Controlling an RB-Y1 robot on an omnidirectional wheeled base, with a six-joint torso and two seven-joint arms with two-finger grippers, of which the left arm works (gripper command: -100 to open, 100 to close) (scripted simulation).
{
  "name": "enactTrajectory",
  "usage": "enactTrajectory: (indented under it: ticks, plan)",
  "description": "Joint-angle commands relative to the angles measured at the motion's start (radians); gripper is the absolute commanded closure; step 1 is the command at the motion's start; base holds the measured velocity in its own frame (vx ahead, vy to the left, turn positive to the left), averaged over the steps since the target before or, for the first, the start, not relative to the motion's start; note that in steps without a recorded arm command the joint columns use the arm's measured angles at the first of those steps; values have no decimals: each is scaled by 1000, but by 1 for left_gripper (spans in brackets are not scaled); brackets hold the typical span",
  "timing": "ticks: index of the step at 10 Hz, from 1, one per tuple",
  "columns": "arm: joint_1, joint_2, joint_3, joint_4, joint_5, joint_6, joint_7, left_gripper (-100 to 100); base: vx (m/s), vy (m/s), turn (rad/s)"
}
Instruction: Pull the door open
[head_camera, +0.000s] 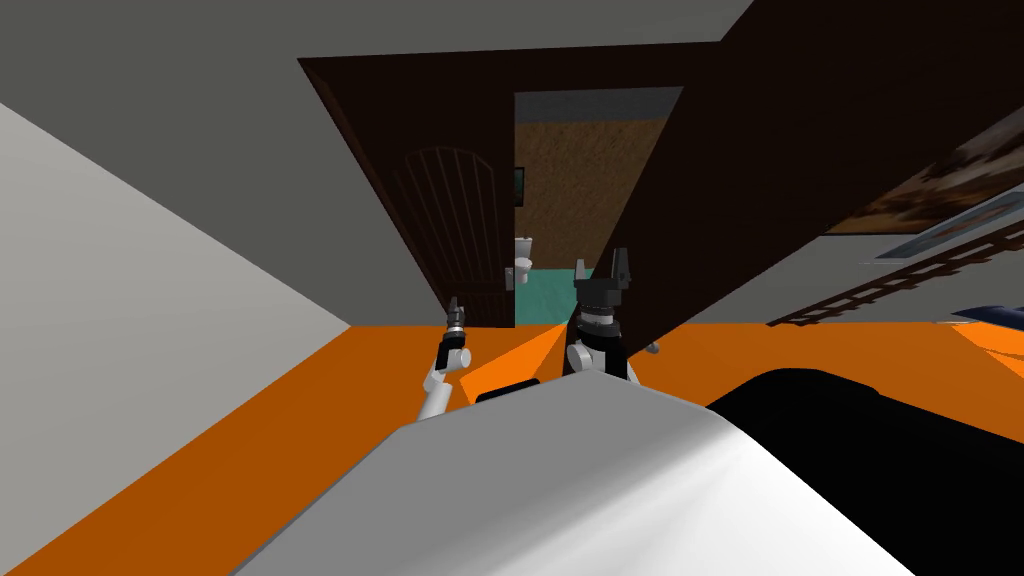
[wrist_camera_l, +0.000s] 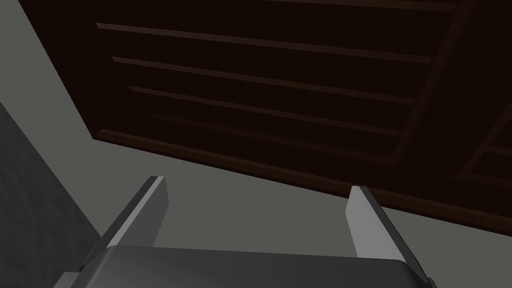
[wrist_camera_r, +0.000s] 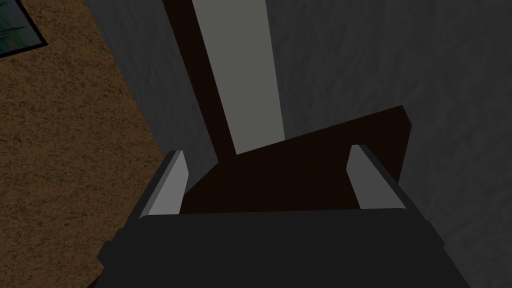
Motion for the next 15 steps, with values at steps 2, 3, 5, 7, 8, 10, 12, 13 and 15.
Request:
enactTrajectory:
  ticks: [2, 3, 5, 7, 8, 10, 12, 13, 15]
  plan:
    - [-36, -6, -3, 60, 13, 1, -12, -100, 52, 3, -31]
    - [-48, -8, -4, 80, 17, 2, -16, -100, 53, 3, -34]
    - [-72, -12, -7, 121, 26, 3, -24, -100, 62, 2, -30]
    - [-96, -16, -9, 161, 35, 5, -33, -100, 60, -2, -27]
    - [-108, -18, -11, 181, 40, 5, -36, -100, 62, 2, -33]
    - [-140, -26, -14, 236, 52, 7, -47, -100, 75, -7, -39]
    - [-151, -28, -15, 255, 57, 8, -51, -100, 52, -13, -21]
    - [-162, -31, -17, 273, 61, 8, -55, -100, 55, -16, -30]
    - [-182, -36, -19, 308, 68, 9, -61, -100, 61, -13, -33]
